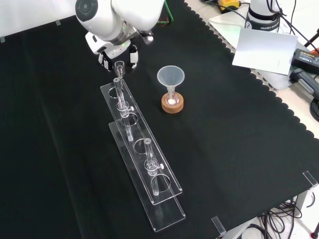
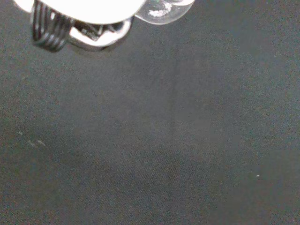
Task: Put the weighing funnel back on the table.
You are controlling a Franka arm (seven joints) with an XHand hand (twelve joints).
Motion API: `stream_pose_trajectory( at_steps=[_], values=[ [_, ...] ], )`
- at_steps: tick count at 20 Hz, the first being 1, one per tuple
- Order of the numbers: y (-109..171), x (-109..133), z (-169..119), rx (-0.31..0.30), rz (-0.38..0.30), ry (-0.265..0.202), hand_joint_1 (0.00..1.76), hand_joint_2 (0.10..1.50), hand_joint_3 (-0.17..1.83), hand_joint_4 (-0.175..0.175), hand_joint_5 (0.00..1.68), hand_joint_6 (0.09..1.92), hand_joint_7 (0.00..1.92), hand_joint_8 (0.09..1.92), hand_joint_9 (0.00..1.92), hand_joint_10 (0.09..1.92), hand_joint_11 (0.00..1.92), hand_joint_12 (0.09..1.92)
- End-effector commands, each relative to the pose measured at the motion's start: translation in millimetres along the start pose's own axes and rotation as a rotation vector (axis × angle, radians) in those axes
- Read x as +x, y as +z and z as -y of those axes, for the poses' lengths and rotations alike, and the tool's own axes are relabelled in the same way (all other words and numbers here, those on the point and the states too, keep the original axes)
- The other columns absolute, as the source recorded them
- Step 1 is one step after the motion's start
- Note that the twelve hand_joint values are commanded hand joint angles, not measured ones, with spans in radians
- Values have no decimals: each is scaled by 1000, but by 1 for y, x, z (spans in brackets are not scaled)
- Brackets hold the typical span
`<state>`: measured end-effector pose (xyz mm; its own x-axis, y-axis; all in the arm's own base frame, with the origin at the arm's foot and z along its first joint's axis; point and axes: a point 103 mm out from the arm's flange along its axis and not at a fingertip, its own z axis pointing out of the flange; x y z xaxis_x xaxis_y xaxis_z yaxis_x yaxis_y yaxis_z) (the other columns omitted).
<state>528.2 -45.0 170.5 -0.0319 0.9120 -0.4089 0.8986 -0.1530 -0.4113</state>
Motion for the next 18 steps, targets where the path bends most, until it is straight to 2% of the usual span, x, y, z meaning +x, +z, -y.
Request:
stream_pose_trajectory(
  at_steps=[1, 8, 11, 18],
  values=[
    [15, 9, -5, -3, -12, -3, 1158, 633, 600, 175, 1447, 314, 879, 563, 1299, 87, 1094, 856],
    [31, 16, -14, -1, -27, -6, 1158, 634, 601, 173, 1445, 319, 878, 563, 1299, 87, 1096, 855],
    [35, 8, -16, -6, -48, -5, 1158, 634, 601, 172, 1444, 322, 876, 563, 1299, 87, 1096, 855],
    [39, 34, -33, -22, -49, -12, 1158, 634, 601, 170, 1441, 327, 872, 562, 1298, 87, 1098, 854]
  ],
)
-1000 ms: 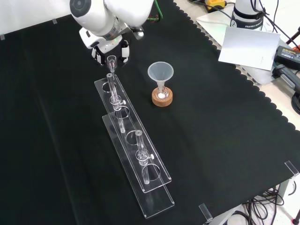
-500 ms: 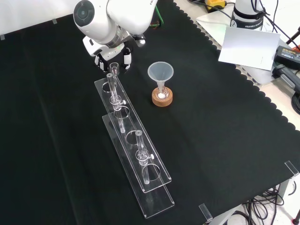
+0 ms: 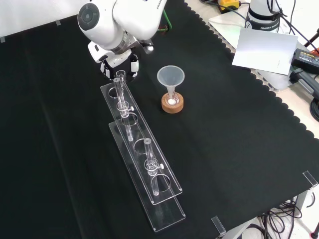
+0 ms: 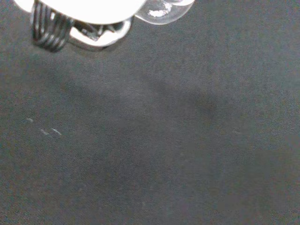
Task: Put the weighing funnel back on the table.
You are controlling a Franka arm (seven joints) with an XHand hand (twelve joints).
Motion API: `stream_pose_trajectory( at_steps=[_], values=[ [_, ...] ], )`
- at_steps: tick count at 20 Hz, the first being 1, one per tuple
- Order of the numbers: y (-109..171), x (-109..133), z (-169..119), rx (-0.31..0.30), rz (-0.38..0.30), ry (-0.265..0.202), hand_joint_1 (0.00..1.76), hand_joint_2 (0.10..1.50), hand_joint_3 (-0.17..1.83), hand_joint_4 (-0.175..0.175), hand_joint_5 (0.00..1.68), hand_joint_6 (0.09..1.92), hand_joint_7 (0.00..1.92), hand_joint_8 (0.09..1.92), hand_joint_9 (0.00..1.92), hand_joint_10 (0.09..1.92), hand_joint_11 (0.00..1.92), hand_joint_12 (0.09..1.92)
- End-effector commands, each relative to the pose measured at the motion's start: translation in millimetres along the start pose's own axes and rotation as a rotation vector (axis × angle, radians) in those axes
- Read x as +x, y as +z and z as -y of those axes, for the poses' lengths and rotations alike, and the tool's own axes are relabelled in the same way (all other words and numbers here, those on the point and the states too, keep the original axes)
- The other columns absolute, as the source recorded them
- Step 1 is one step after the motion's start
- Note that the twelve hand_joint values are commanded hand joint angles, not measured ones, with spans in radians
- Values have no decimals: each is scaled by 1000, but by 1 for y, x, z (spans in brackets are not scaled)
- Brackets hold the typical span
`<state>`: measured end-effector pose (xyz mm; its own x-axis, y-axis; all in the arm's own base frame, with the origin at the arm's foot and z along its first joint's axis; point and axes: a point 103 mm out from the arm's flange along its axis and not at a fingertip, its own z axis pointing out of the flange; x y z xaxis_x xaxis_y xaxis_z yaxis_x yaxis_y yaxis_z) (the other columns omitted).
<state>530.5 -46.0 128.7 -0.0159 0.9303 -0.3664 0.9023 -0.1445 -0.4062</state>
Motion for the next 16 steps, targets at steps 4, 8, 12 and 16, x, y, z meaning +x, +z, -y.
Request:
stream_pose_trajectory(
  at_steps=[4, 8, 12, 16],
  values=[
    [12, 18, -20, -4, 6, -5, 1158, 635, 601, 169, 1440, 330, 871, 563, 1298, 87, 1099, 853],
    [16, 17, -26, 2, 8, -3, 1158, 635, 602, 167, 1438, 333, 870, 563, 1298, 87, 1100, 852],
    [19, 9, -27, -6, -3, -6, 1158, 635, 602, 166, 1437, 336, 869, 564, 1298, 87, 1101, 852],
    [17, 14, -31, -6, 8, -1, 1158, 635, 602, 165, 1435, 339, 869, 564, 1298, 87, 1101, 851]
  ],
)
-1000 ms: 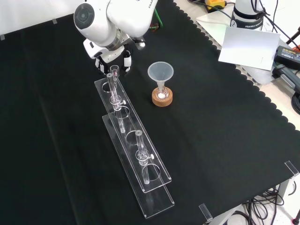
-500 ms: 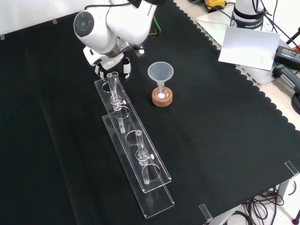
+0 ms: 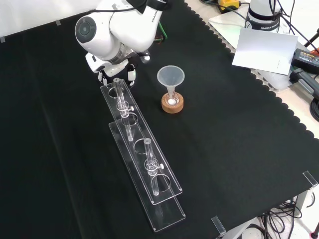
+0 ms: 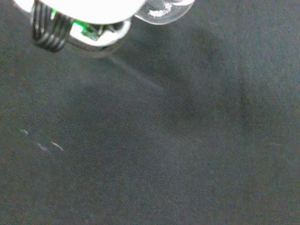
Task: Put the weighing funnel back on the table.
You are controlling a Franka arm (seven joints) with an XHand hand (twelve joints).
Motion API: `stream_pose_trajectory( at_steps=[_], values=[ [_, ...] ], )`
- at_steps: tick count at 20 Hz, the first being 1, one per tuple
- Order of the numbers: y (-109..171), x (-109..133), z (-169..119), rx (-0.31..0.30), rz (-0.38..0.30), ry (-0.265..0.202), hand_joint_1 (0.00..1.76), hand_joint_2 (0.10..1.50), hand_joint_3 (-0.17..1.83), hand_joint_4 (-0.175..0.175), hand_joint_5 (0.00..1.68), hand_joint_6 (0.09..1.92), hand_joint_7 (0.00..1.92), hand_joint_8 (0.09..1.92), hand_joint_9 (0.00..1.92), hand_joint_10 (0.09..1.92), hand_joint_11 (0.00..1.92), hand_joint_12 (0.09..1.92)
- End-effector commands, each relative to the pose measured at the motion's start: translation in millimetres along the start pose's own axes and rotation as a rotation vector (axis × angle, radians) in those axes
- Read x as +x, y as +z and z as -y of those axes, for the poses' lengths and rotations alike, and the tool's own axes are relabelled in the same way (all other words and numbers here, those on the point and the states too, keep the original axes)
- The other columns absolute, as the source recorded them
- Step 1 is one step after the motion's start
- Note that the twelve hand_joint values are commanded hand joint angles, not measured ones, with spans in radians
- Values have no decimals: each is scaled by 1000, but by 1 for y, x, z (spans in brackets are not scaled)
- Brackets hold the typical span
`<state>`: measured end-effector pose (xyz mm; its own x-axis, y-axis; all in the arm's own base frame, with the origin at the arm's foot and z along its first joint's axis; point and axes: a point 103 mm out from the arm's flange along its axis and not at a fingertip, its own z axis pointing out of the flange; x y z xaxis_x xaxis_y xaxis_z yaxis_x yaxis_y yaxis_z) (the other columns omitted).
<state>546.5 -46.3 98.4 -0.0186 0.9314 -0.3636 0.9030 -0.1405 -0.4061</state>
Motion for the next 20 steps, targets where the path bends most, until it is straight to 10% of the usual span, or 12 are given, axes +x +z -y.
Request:
stream_pose_trajectory(
  at_steps=[1, 20],
  values=[
    [-2, 5, -5, -5, 9, 2, 1158, 636, 602, 165, 1435, 340, 868, 565, 1298, 87, 1101, 851],
    [5, -4, -11, -25, -12, 2, 1156, 645, 596, 153, 1408, 390, 861, 576, 1300, 87, 1112, 840]
  ],
)
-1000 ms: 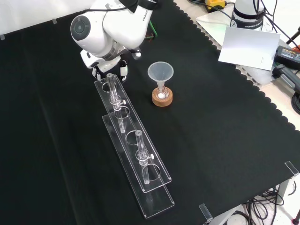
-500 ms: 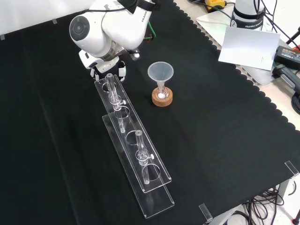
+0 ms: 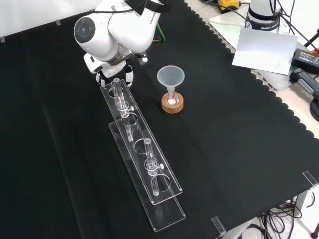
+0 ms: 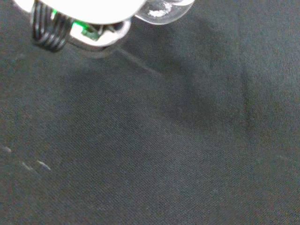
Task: Put the weighing funnel back on the table.
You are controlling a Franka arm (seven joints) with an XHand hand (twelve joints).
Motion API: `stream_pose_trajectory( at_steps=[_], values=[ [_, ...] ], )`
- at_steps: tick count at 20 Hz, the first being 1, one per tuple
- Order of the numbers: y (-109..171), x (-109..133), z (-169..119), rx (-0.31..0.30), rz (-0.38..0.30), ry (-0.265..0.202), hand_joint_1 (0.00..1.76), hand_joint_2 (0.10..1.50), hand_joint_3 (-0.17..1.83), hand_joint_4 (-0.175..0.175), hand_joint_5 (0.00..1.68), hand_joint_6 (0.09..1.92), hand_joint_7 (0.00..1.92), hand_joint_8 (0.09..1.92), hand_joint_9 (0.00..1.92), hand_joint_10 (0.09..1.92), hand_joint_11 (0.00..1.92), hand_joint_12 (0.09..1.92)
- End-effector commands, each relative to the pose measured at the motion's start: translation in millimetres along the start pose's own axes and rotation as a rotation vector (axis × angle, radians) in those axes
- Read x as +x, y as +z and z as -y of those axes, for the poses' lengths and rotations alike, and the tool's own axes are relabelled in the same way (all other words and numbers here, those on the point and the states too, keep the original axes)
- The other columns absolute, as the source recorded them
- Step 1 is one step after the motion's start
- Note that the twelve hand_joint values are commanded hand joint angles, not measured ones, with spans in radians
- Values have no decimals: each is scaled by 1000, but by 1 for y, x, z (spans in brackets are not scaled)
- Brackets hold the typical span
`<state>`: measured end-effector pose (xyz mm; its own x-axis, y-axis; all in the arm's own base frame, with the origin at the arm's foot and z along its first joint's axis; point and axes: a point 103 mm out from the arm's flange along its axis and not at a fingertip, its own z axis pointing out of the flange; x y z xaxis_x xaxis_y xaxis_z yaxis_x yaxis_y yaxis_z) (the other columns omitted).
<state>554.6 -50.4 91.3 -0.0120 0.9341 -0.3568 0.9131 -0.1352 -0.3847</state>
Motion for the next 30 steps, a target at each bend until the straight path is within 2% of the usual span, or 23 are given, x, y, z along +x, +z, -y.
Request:
stream_pose_trajectory(
  at_steps=[1, 13, 16, 18, 20, 22, 23, 25, 28, 30],
  values=[
    [2, -2, 0, -2, -2, -1, 1155, 646, 596, 153, 1407, 391, 861, 576, 1301, 87, 1112, 840],
    [5, -1, -3, 6, 1, -2, 1153, 648, 594, 158, 1403, 398, 859, 578, 1301, 87, 1113, 840],
    [5, 6, -4, 6, 8, -2, 1153, 649, 593, 159, 1402, 400, 857, 577, 1301, 87, 1113, 840],
    [4, 11, -5, 6, 7, -4, 1145, 693, 526, 156, 1370, 432, 843, 583, 1301, 87, 1110, 840],
    [5, 10, -5, 5, 0, -8, 1132, 797, 368, 126, 1295, 521, 795, 600, 1290, 87, 1101, 844],
    [6, 10, -4, 3, -9, -12, 1107, 761, 367, 33, 1106, 569, 716, 633, 1260, 87, 1065, 867],
    [6, 10, -4, -2, -14, -14, 1097, 719, 428, 7, 1021, 597, 685, 644, 1246, 87, 1049, 877],
    [7, 10, -3, -3, -13, -19, 1087, 653, 540, -13, 884, 654, 638, 661, 1227, 87, 1028, 893],
    [7, 9, -2, -8, -9, -30, 1076, 611, 605, -12, 664, 682, 573, 661, 1175, 87, 984, 911],
    [6, 7, 0, -13, -27, -42, 1060, 592, 615, -11, 544, 636, 523, 659, 1121, 87, 927, 947]
  ],
)
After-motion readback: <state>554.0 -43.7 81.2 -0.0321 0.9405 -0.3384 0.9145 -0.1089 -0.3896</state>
